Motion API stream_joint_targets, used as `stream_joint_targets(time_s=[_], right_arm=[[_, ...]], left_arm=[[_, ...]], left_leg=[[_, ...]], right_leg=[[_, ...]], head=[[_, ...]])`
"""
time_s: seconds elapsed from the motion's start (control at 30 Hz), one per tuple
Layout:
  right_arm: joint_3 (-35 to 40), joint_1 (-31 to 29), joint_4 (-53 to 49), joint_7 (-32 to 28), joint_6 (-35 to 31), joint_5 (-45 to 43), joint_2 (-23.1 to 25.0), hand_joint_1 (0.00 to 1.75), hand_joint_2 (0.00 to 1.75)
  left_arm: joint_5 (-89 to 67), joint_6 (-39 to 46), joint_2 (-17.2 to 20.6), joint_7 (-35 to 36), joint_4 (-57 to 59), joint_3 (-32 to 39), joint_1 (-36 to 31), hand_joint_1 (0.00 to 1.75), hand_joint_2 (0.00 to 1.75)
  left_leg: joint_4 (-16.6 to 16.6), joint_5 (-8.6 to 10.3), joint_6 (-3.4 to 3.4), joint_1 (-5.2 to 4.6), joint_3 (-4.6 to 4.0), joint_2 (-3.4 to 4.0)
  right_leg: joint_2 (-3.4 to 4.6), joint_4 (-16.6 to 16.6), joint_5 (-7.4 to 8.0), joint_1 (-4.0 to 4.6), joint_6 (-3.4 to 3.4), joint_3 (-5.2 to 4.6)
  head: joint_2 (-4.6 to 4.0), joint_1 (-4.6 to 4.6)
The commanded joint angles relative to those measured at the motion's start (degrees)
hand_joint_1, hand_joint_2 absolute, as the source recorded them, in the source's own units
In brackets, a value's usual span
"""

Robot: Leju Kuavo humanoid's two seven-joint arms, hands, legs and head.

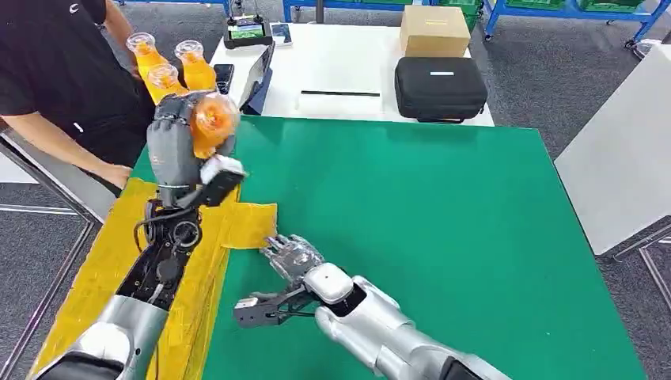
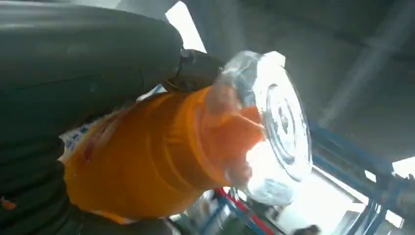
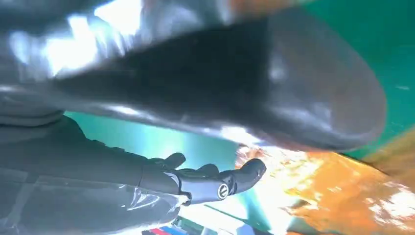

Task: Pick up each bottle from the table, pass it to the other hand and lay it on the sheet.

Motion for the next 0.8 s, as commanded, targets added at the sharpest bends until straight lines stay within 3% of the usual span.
stream_joint_targets(time_s=[0.03, 0.17, 0.27, 0.73, 0.8], right_arm=[[-11.98, 4.33, -15.52, 0.57, -6.41, -2.52, -13.13, 0.0, 0.0], [-24.03, 13.81, -40.11, -2.59, -12.08, -8.74, -18.87, 0.0, 0.0], [-28.49, 19.66, -52.48, -6.77, -16.31, -12.38, -21.61, 0.0, 0.0], [-28.49, 19.66, -52.48, -6.77, -16.31, -12.38, -21.61, 0.0, 0.0], [-30.44, 22.62, -57.05, -10.74, -20.77, -14.81, -23.09, 0.0, 0.0]], left_arm=[[-28.34, 0.39, 3.44, 3.8, 0.81, 14.6, 4.07, 1.75, 1.75], [-30.84, 0.39, 8.89, 12.14, -0.66, 8.35, 6.23, 1.75, 1.75], [-30.31, 0.39, 10.63, 13.5, -1.91, 7.38, 8.42, 1.75, 1.75], [-30.31, 0.39, 10.63, 13.5, -1.91, 7.38, 8.42, 1.75, 1.75], [-29.69, 0.39, 11.38, 14.05, -1.61, 7.18, 9.01, 1.75, 1.75]], left_leg=[[-0.11, -0.11, -0.13, 0.02, 0.36, 0.06], [0.01, -0.13, -0.16, 0.03, 0.17, -0.07], [0.03, -0.17, -0.18, 0.03, 0.18, -0.2], [0.0, -0.09, -0.13, 0.01, 0.02, -0.06], [-0.02, -0.11, -0.14, 0.01, 0.07, -0.11]], right_leg=[[-0.03, -0.14, -0.09, 0.02, 0.0, 0.36], [-0.17, -0.01, -0.15, 0.04, -0.03, 0.2], [-0.28, 0.02, -0.24, 0.04, -0.04, 0.24], [-0.15, -0.03, -0.09, 0.02, -0.02, 0.02], [-0.21, -0.04, -0.12, 0.02, -0.02, 0.08]], head=[[0.0, -0.04], [0.0, 0.0], [0.0, -0.02], [0.0, -0.02], [0.0, -0.04]])
